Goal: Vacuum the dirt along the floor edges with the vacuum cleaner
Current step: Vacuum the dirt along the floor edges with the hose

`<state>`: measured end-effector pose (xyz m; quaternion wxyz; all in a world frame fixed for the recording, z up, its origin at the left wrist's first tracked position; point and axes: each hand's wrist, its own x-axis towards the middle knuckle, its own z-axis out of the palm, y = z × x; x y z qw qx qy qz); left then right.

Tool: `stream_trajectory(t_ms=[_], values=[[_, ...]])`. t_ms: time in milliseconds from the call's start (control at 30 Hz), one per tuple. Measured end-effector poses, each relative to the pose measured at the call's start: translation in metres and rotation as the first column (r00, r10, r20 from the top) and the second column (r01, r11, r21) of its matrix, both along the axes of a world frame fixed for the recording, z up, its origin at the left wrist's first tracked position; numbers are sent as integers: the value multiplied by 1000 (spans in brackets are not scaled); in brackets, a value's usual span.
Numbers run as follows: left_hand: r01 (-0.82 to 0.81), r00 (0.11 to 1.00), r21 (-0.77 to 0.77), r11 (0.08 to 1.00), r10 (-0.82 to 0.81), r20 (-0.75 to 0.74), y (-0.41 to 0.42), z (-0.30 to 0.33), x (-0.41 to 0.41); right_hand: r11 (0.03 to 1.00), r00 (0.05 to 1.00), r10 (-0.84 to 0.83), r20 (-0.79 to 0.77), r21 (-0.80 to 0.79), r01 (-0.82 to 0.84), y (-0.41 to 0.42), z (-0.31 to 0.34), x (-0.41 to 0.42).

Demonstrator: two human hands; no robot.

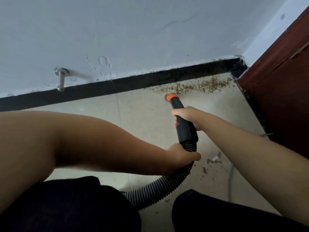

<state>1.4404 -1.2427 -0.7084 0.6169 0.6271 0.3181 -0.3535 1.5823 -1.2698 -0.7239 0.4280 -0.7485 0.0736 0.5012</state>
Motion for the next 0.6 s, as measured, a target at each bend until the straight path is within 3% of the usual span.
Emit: stream_trajectory(t_ms=[233,600], values=[[91,994,-9,996,-90,62,-12,-14,18,986,987,-147,59,-73,151,-26,-19,22],[31,996,-53,998,-27,88,-5,-13,53,964,965,-250,82,-68,256,-26,-16,59]])
